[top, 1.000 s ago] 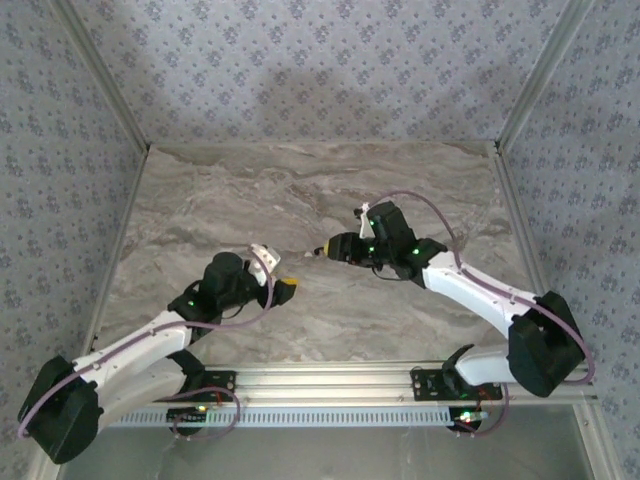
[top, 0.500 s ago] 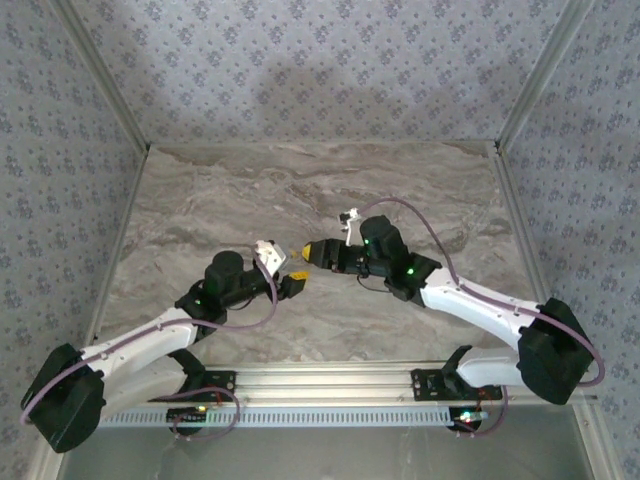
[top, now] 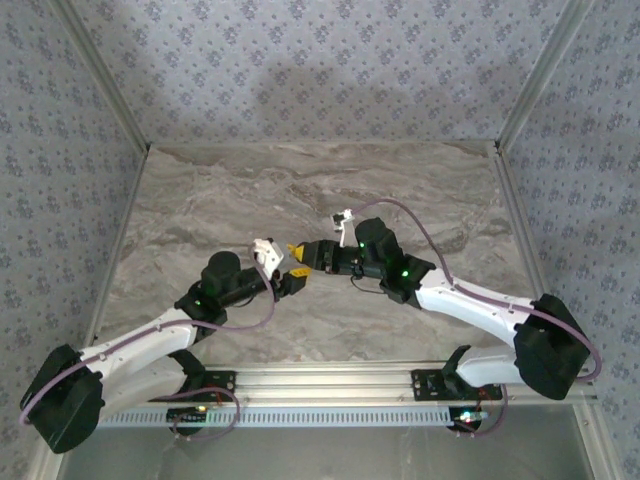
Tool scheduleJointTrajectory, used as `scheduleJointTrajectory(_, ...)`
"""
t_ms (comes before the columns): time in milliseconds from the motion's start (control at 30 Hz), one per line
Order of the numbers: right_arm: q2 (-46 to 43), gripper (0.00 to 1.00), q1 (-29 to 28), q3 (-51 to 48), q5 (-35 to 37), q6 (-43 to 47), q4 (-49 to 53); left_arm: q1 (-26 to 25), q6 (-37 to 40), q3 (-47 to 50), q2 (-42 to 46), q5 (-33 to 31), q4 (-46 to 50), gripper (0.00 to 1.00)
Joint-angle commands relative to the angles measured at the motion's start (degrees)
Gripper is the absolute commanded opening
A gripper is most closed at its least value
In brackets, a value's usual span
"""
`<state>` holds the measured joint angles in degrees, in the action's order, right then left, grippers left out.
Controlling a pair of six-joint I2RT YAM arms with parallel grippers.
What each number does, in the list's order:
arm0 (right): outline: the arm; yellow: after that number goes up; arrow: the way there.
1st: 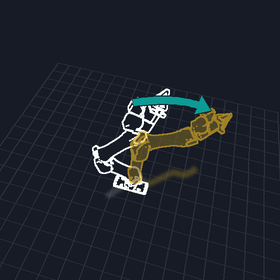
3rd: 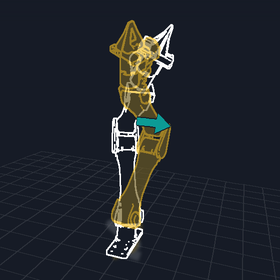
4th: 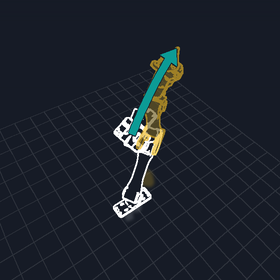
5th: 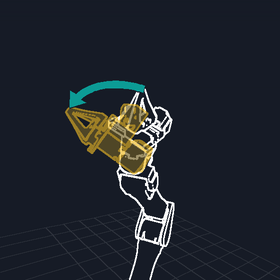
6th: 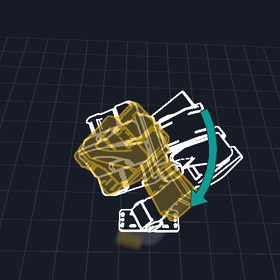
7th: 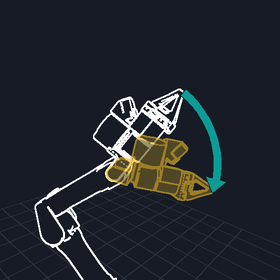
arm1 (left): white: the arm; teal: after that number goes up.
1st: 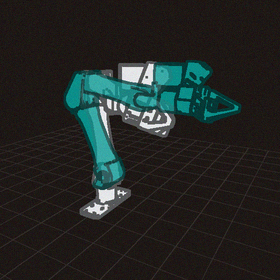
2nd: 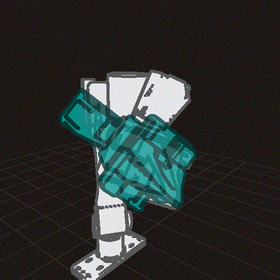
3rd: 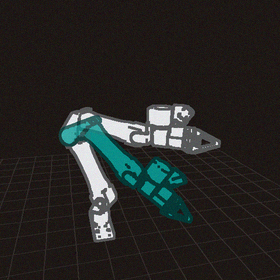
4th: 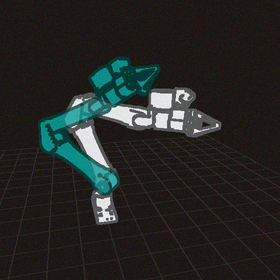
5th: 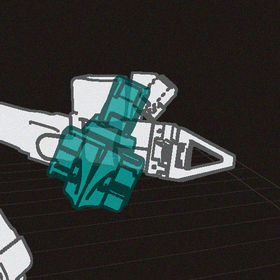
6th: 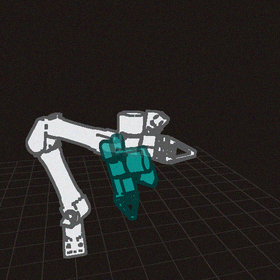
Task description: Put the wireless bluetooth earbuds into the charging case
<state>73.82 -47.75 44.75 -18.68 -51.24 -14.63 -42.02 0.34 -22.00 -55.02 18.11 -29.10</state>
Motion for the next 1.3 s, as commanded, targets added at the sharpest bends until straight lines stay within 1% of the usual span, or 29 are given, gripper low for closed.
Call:
scheduleJointTrajectory(0,0.22,0.44,-0.50,-0.80,0.48,-0.35,-2.15,-0.22,-1.25,-0.17,1.43,-0.65,-3.34,0.51)
scheduleJointTrajectory(67,0.25,0.44,-0.65,-0.89,0.39,-0.47,-2.33,-0.32,-1.54,-0.24,1.77,-0.63,-3.33,0.47)
scheduleJointTrajectory(267,0.21,0.44,-0.80,-0.99,0.09,-0.36,-2.50,-0.19,-1.97,-0.41,2.48,-0.39,-3.01,0.25)
scheduleJointTrajectory(333,-0.12,0.46,-0.79,-1.11,0.19,0.25,-2.30,-0.24,-1.98,-0.59,2.63,-0.20,-2.39,0.20)
scheduleJointTrajectory(400,-1.28,0.53,-0.51,-0.98,0.89,2.10,-0.71,-0.05,-2.18,-0.51,2.86,-0.18,-1.93,0.17)
scheduleJointTrajectory(467,-3.89,0.66,0.34,-1.23,1.77,5.42,1.78,0.77,-2.93,0.06,3.15,0.93,-2.22,0.15)
scheduleJointTrajectory(500,-5.35,0.69,0.92,-1.34,1.95,7.15,3.07,1.44,-3.33,0.34,3.21,2.02,-2.40,0.15)
scheduleJointTrajectory(567,-9.12,0.73,2.38,-1.77,2.35,12.12,6.41,3.11,-4.57,0.72,3.26,5.23,-3.08,0.14)
scheduleJointTrajectory(667,-14.29,0.72,5.07,-2.32,1.63,21.03,10.38,5.02,-5.40,0.91,3.33,9.65,-4.17,0.14)
scheduleJointTrajectory(733,-16.57,0.72,7.14,-2.45,-0.70,26.45,12.72,5.58,-5.14,0.44,3.22,12.58,-4.18,0.13)
scheduleJointTrajectory(833,-18.16,0.69,9.74,-2.23,-6.40,36.42,15.35,5.73,-4.50,-0.47,3.07,16.34,-3.68,0.13)
scheduleJointTrajectory(933,-18.34,0.65,11.55,-0.87,-11.95,49.46,19.64,5.77,-4.09,-1.40,3.08,20.21,-3.09,0.13)
scheduleJointTrajectory(1000,-18.57,0.63,11.99,-0.44,-17.15,60.98,22.16,5.75,-3.69,-2.37,2.99,22.88,-2.19,0.13)
scheduleJointTrajectory(1067,-18.33,0.61,12.10,-0.03,-18.97,69.07,23.48,5.76,-2.73,-3.62,2.73,25.04,-0.31,0.14)
scheduleJointTrajectory(1167,-15.81,0.60,12.35,3.70,-20.50,76.03,28.47,5.64,-1.38,-5.34,2.49,27.55,2.48,0.14)
scheduleJointTrajectory(1267,-11.77,0.59,12.25,8.49,-23.25,80.16,34.79,5.69,-0.80,-6.25,2.39,28.93,3.07,0.14)
